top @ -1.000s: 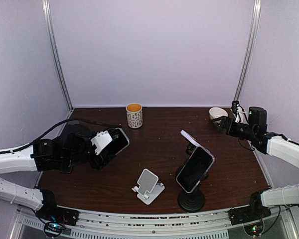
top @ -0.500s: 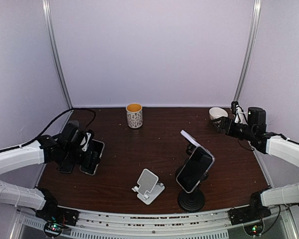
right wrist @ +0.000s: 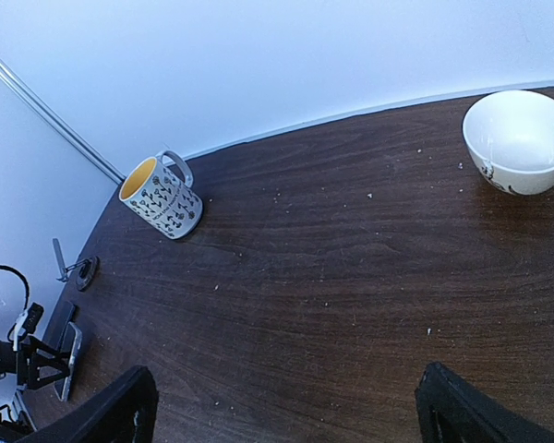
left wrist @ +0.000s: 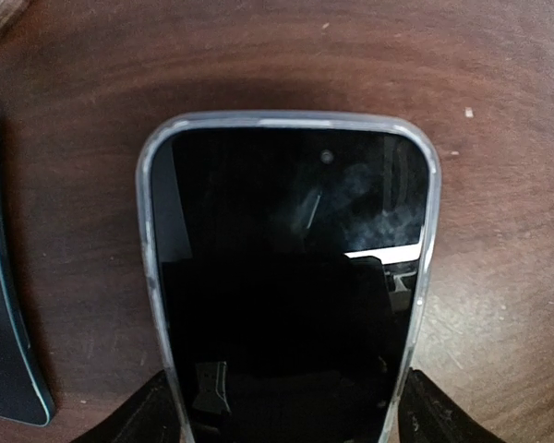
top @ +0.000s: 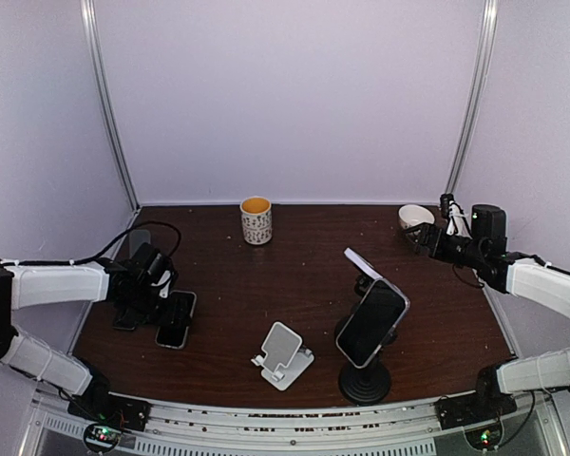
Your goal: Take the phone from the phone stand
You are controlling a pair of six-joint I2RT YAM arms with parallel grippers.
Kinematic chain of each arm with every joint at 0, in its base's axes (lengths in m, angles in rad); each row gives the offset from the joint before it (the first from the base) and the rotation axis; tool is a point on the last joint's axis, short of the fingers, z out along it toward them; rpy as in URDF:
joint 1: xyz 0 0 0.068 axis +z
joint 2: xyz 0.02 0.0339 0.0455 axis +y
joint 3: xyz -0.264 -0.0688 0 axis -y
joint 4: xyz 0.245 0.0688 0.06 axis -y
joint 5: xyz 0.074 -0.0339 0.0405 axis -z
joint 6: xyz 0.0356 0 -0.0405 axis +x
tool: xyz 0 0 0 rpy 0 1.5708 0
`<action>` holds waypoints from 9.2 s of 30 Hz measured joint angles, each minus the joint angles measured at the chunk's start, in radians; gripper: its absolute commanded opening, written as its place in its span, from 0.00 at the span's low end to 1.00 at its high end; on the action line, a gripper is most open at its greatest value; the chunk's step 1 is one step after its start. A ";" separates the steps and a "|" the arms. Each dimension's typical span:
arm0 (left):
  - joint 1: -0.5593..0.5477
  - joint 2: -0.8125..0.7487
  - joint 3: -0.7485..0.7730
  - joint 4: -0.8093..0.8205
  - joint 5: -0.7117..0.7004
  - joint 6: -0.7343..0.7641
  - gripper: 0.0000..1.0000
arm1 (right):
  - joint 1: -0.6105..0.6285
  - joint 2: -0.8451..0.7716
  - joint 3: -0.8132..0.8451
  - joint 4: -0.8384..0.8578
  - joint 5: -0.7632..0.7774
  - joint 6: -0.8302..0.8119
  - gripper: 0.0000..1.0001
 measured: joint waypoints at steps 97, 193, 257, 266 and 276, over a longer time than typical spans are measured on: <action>-0.896 0.245 0.535 -0.069 -0.285 -0.149 0.98 | 0.000 -0.095 -0.005 0.006 -0.005 -0.001 1.00; 0.089 0.557 0.839 -0.053 -0.130 0.185 0.98 | -0.001 -0.055 -0.017 0.046 -0.018 -0.007 1.00; -0.938 0.281 0.505 0.534 -0.157 0.307 0.98 | -0.001 -0.275 -0.016 -0.156 -0.017 -0.008 1.00; -0.962 0.371 0.619 0.478 -0.164 0.267 0.98 | -0.001 -0.296 -0.016 -0.174 -0.015 -0.008 1.00; -0.962 0.417 0.647 0.414 -0.179 0.204 0.98 | -0.001 -0.317 -0.016 -0.178 -0.015 -0.008 1.00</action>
